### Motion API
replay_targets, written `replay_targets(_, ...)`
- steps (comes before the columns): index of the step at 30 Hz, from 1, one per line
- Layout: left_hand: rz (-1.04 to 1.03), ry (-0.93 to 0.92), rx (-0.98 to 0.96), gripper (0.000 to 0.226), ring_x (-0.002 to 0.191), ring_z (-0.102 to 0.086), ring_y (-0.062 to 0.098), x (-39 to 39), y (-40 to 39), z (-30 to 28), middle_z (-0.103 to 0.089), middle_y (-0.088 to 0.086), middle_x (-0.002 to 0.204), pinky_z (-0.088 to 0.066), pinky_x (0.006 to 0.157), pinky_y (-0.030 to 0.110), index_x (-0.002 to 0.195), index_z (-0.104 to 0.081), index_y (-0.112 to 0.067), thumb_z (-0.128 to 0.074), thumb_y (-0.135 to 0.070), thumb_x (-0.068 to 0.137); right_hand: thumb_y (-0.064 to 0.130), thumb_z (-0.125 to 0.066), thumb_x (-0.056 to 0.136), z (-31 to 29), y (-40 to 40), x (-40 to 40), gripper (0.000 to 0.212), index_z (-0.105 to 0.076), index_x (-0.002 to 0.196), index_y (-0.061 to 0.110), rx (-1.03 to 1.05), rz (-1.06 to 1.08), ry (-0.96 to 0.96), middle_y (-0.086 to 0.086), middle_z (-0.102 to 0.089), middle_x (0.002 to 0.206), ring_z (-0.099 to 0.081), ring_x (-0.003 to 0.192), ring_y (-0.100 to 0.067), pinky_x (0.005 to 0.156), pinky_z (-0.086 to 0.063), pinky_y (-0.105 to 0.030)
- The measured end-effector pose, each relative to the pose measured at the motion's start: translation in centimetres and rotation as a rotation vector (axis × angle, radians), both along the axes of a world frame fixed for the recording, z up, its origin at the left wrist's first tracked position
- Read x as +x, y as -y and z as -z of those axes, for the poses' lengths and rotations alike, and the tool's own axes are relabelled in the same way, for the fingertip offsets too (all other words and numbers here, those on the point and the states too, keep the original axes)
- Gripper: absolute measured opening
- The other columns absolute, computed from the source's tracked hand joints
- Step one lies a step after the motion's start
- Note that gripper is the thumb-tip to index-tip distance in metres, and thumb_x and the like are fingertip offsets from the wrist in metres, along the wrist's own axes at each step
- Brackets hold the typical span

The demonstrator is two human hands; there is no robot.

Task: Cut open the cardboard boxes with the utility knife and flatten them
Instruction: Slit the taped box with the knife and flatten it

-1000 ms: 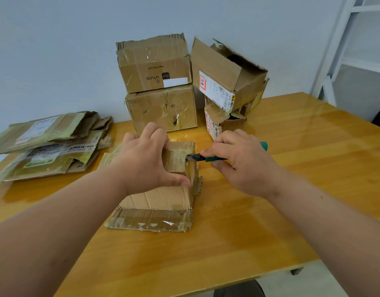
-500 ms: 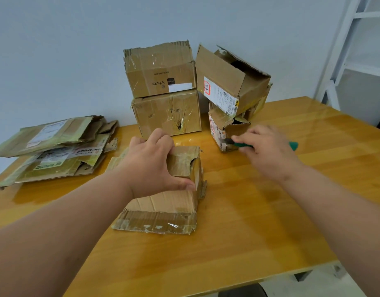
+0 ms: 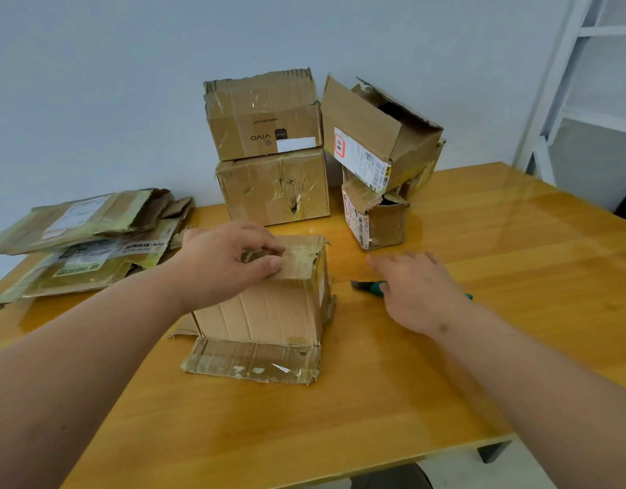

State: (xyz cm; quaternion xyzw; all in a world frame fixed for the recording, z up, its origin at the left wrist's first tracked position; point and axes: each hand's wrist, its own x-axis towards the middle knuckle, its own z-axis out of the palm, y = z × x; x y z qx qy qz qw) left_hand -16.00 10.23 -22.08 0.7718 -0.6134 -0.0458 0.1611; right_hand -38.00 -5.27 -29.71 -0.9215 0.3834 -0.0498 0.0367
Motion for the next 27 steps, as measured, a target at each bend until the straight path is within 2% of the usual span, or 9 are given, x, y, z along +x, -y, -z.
replay_targets(3,-0.017,0.018,0.069,0.042,0.117,-0.044,0.009,0.4,-0.5,0.1,-0.048,-0.021,0.125,-0.034,0.105,0.052,0.120,-0.058,-0.049,-0.046,-0.066,0.083,0.025,-0.049,0.100,-2.5,-1.8,1.5,0.046,-0.046,0.145,0.021,0.040,-0.132,0.477,-0.001,-0.052,0.144,-0.044,0.133,-0.024,0.109,-0.034,-0.036)
replay_targets(5,-0.015,0.039,0.072,0.064,0.111,-0.047,0.007,-0.1,-0.8,0.3,-0.047,-0.021,0.125,-0.039,0.103,0.047,0.124,-0.057,-0.046,-0.036,-0.078,0.072,0.026,-0.049,0.100,-4.2,-3.3,3.3,0.043,-0.051,0.142,0.018,0.075,-0.228,0.614,-0.001,-0.054,0.142,-0.044,0.132,-0.019,0.105,-0.031,-0.027)
replay_targets(7,-0.021,0.067,0.024,0.079,0.104,-0.050,0.005,-0.5,-1.1,0.5,-0.051,-0.021,0.124,-0.045,0.096,0.037,0.124,-0.057,-0.041,-0.029,-0.084,0.064,0.031,-0.049,0.101,-5.6,-4.3,5.0,0.043,-0.050,0.142,0.019,0.172,-0.258,0.533,-0.001,-0.052,0.144,-0.043,0.134,-0.018,0.108,-0.032,-0.029)
replay_targets(11,-0.024,0.201,0.005,0.076,0.093,-0.047,0.004,-0.9,-1.8,1.2,-0.049,-0.020,0.112,-0.043,0.090,0.030,0.122,-0.047,-0.037,-0.040,-0.084,0.062,0.047,-0.043,0.101,-7.3,-4.8,6.9,0.048,-0.061,0.130,0.013,0.233,-0.220,0.124,-0.008,-0.059,0.135,-0.052,0.124,-0.028,0.102,-0.044,-0.044)
replay_targets(17,0.034,0.511,-0.282,0.050,0.067,-0.042,0.011,-1.6,-2.6,1.4,-0.047,-0.012,0.084,-0.036,0.065,0.031,0.094,-0.041,-0.026,-0.068,-0.061,0.070,0.040,-0.040,0.098,-8.2,-4.1,7.2,0.046,-0.069,0.102,0.004,0.445,-0.100,0.248,-0.009,-0.063,0.090,-0.059,0.088,-0.026,0.076,-0.046,-0.036)
replay_targets(20,0.066,0.569,-0.319,0.037,0.054,-0.042,0.012,-2.1,-3.6,1.0,-0.047,-0.013,0.068,-0.032,0.053,0.028,0.085,-0.042,-0.024,-0.070,-0.048,0.080,0.040,-0.054,0.092,-7.9,-4.2,7.7,0.039,-0.070,0.108,0.009,0.390,-0.077,0.174,-0.009,-0.069,0.101,-0.063,0.094,-0.025,0.084,-0.052,-0.038)
replay_targets(22,0.012,0.472,-0.182,0.043,0.057,-0.047,0.007,-1.9,-4.4,0.7,-0.049,-0.016,0.069,-0.037,0.051,0.027,0.085,-0.045,-0.031,-0.045,-0.073,0.080,0.048,-0.064,0.085,-7.6,-4.6,8.2,0.038,-0.071,0.098,0.012,0.325,-0.065,0.157,-0.007,-0.070,0.092,-0.065,0.085,-0.023,0.074,-0.055,-0.037)
replay_targets(24,-0.066,0.138,-0.110,0.066,0.058,-0.055,0.009,-1.7,-5.1,0.1,-0.060,-0.009,0.069,-0.051,0.052,0.032,0.080,-0.059,-0.030,-0.027,-0.086,0.070,0.058,-0.067,0.079,-7.3,-5.1,8.5,0.043,-0.065,0.079,0.015,0.232,-0.043,0.182,-0.002,-0.063,0.074,-0.060,0.069,-0.019,0.054,-0.045,-0.032)
replay_targets(27,-0.204,0.001,-0.110,0.059,0.066,-0.061,0.013,-0.6,-4.9,-0.6,-0.069,-0.001,0.078,-0.056,0.063,0.036,0.075,-0.068,-0.021,-0.035,-0.070,0.083,0.066,-0.068,0.075,-6.8,-5.8,8.9,0.049,-0.053,0.086,0.020,0.046,-0.021,0.168,0.004,-0.052,0.074,-0.055,0.072,-0.017,0.053,-0.040,-0.030)
